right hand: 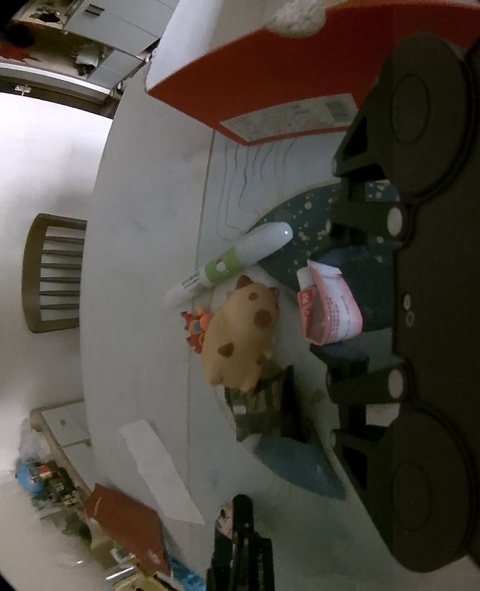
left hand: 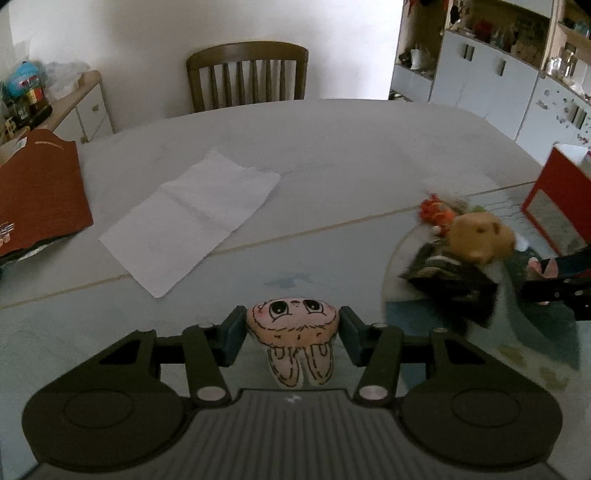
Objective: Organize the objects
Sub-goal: 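Carry the cartoon sticker and pink box over the red shoebox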
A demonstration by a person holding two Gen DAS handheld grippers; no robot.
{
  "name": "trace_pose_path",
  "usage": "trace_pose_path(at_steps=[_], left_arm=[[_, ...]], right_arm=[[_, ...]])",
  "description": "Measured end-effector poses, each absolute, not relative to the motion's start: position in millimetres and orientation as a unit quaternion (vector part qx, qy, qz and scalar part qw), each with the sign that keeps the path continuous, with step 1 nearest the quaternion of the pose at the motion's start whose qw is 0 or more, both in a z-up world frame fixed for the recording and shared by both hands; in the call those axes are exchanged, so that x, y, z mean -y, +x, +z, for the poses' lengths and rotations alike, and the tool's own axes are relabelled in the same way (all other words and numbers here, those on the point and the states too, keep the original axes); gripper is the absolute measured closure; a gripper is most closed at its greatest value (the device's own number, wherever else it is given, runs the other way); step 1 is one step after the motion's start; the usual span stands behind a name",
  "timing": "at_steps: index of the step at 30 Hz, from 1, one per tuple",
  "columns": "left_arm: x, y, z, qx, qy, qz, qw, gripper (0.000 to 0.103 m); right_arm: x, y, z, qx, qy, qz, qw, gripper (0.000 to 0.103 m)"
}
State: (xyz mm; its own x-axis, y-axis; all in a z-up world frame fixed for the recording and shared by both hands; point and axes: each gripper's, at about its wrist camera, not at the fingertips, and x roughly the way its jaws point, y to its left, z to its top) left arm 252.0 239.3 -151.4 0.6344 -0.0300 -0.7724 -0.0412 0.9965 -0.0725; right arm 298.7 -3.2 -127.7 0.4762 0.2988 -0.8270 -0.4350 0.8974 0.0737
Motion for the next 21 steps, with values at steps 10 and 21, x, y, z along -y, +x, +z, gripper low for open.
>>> trace_pose_path(at_steps=[10, 21], left_arm=[[-204, 219, -119, -0.421, -0.057, -0.026, 0.905, 0.05], [-151, 192, -81, -0.404, -0.061, -0.057, 0.911, 0.05]], right_arm=[[22, 259, -89, -0.45, -0.051, 0.217, 0.865, 0.06], [61, 227, -58, -0.436, -0.025, 0.205, 0.876, 0.06]])
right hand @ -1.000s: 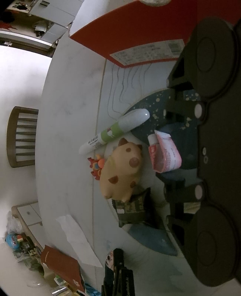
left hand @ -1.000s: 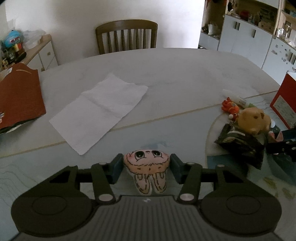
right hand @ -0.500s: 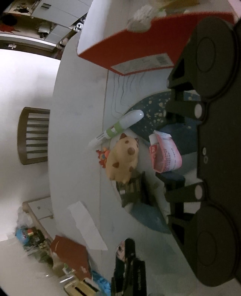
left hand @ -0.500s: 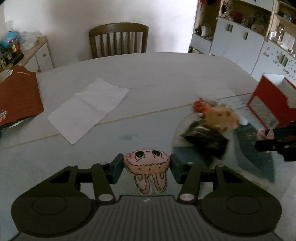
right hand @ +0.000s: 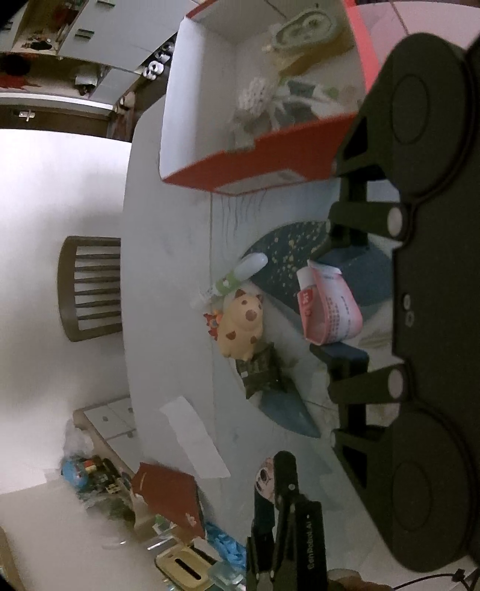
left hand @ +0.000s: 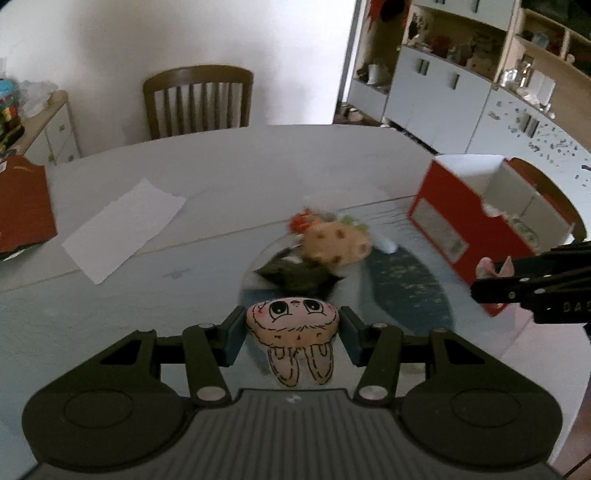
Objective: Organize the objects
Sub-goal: 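Carry the cartoon sticker and pink box over the red shoebox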
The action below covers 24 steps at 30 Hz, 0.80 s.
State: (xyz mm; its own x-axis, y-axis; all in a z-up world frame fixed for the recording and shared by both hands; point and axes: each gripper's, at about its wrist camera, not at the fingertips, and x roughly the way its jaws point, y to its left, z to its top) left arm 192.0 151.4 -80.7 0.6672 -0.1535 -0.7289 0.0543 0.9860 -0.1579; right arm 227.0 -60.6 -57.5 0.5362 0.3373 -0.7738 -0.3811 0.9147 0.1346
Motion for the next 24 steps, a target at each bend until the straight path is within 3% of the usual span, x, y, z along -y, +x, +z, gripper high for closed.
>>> trace_pose_path(at_steps=[24], left_arm=[[17, 211, -40, -0.385, -0.039, -0.105, 0.916, 0.05]], right_arm=[[197, 225, -27, -0.408, -0.005, 0.213, 0.888, 0.06]])
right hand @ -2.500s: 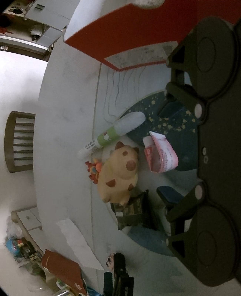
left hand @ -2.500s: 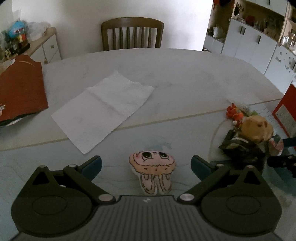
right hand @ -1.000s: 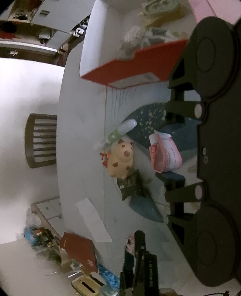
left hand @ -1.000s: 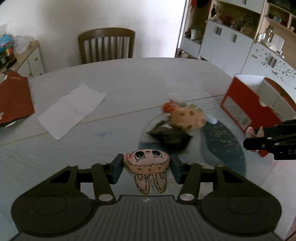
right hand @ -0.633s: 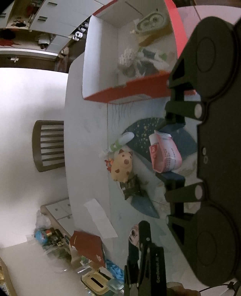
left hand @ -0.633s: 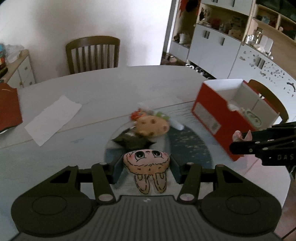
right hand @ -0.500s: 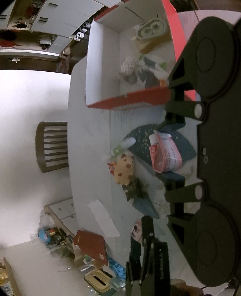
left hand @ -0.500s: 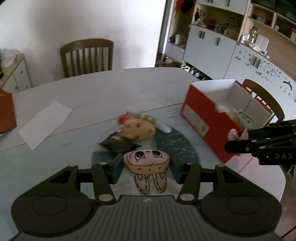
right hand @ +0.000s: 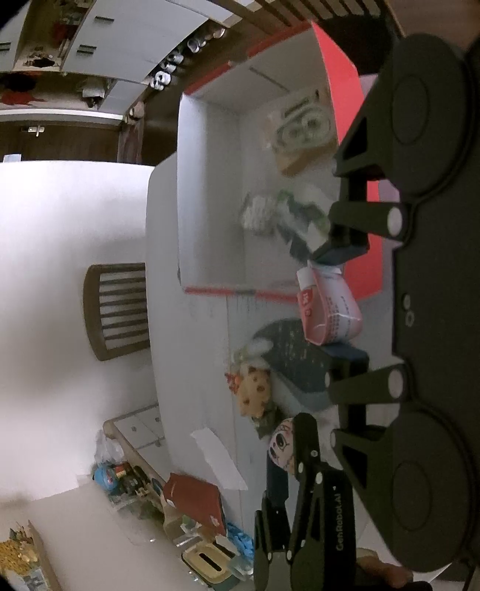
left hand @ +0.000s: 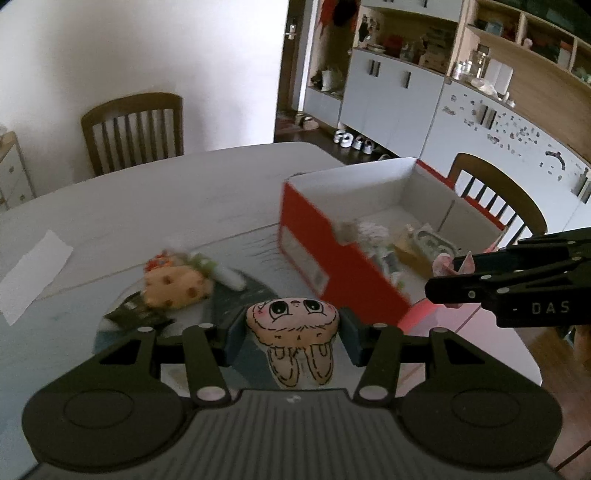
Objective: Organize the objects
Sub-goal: 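Carry the cartoon sticker and pink box over the red shoebox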
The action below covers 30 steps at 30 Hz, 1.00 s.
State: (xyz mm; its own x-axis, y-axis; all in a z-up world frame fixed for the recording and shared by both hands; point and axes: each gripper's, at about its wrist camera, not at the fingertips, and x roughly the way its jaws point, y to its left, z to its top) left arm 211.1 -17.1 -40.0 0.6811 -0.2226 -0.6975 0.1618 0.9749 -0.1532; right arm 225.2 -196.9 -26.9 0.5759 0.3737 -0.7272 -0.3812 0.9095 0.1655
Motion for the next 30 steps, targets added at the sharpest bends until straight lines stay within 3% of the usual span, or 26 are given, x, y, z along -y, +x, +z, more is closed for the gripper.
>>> trace_pose_path(at_steps=[17, 30], left_arm=[[127, 260, -33, -0.38, -0.014, -0.143, 0.914, 0.05], [177, 320, -60, -0.439, 0.0, -0.15, 0.886, 0.05]], right_arm=[[291, 256, -31, -0.396, -0.003, 0.186, 0.899, 0.06], [319, 310, -60, -0.427, 0.003, 0.155, 0.891, 0.06]])
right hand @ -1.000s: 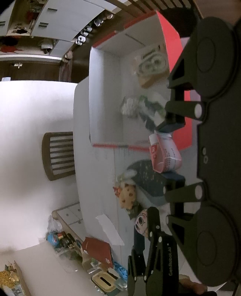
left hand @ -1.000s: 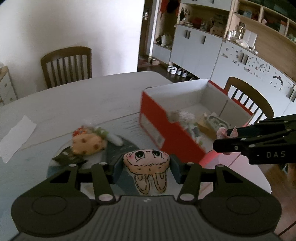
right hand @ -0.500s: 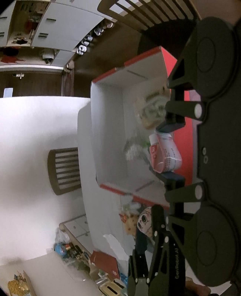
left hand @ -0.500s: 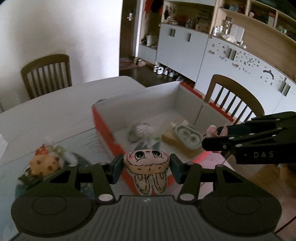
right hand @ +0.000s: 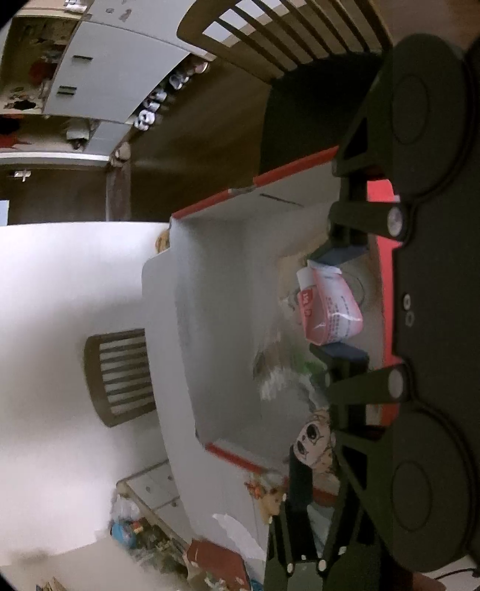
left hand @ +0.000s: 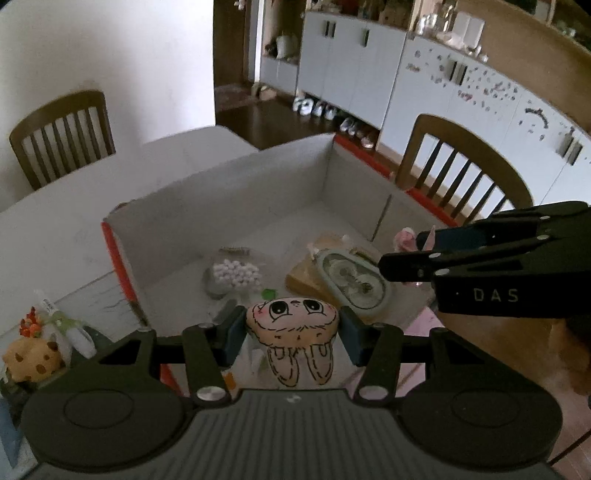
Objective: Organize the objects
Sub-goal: 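Carry the cartoon sticker and pink box over the red shoebox, then open both tools to release the sticker and pink box inside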
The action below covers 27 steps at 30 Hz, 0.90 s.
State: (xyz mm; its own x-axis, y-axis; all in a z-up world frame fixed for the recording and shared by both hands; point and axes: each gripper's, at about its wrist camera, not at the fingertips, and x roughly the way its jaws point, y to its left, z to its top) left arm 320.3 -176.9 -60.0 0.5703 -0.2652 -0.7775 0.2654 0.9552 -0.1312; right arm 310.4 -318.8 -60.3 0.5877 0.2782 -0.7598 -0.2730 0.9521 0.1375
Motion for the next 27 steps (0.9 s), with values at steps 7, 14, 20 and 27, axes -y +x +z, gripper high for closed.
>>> trace_pose_path(at_steps=[7, 14, 20, 27], left_arm=[[183, 347, -87, -0.47, 0.016, -0.128, 0.873, 0.05], [187, 360, -103, -0.495, 0.016, -0.122, 0.86, 0.05], [188, 369, -111, -0.506, 0.02, -0.121, 0.854, 0.05], [191, 377, -117, -0.533, 0.03, -0.125, 0.836, 0.045]], right_arm=[[320, 338, -83, -0.453, 0.0, 0.143, 0.88, 0.06], [318, 354, -98, -0.468, -0.008, 0.14, 0.873, 0.06], [317, 361, -107, -0.477, -0.015, 0.136, 0.868, 0.06], [316, 365, -111, -0.48, -0.017, 0.14, 0.866, 0.059]])
